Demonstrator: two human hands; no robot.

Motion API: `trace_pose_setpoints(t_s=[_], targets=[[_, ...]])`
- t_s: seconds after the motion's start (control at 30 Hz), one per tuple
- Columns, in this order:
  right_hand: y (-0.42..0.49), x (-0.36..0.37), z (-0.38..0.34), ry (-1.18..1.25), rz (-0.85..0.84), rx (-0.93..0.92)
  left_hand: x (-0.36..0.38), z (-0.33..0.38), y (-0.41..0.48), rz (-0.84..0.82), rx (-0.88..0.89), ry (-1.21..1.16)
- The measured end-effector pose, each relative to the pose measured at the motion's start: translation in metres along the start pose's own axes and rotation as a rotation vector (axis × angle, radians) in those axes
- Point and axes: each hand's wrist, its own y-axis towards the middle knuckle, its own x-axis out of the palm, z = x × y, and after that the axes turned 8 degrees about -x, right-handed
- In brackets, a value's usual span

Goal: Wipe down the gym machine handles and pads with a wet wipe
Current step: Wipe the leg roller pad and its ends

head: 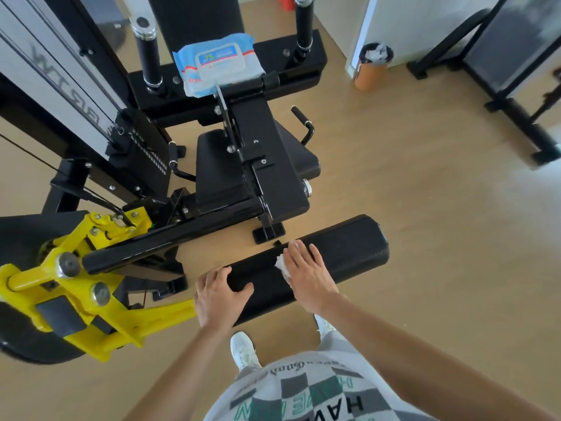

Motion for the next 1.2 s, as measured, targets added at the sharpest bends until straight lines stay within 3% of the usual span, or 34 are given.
trace_pose_setpoints(t_s=[0.17, 0.43, 0.63, 0.73, 0.97, 1.1, 1.2], targets=[[-0.004, 0.001, 0.000, -0.056, -0.021, -0.032, -0.006, -0.003, 0.008, -0.034, -0.003, 0.040], [-0.006, -0.011, 0.032, -0.077, -0.014, 0.174, -0.010, -0.016, 0.010, -0.066, 0.020, -0.030], [0.014, -0.002, -0.010, -0.033, -0.021, -0.015, -0.005, -0.044, 0.000, -0.036, 0.043, -0.270], [0.029, 0.001, -0.035, -0.042, -0.083, -0.166, 0.001, -0.058, -0.013, 0.001, -0.076, -0.394], [0.060, 0.001, -0.090, -0.116, -0.254, -0.484, 0.000, -0.060, -0.031, -0.101, -0.300, -0.692], [0.064, 0.001, -0.085, -0.162, -0.252, -0.519, 0.006, -0.064, -0.034, -0.117, -0.351, -0.751], [0.063, -0.002, -0.063, -0.094, -0.204, -0.373, 0.009, -0.063, -0.036, -0.111, -0.358, -0.738]])
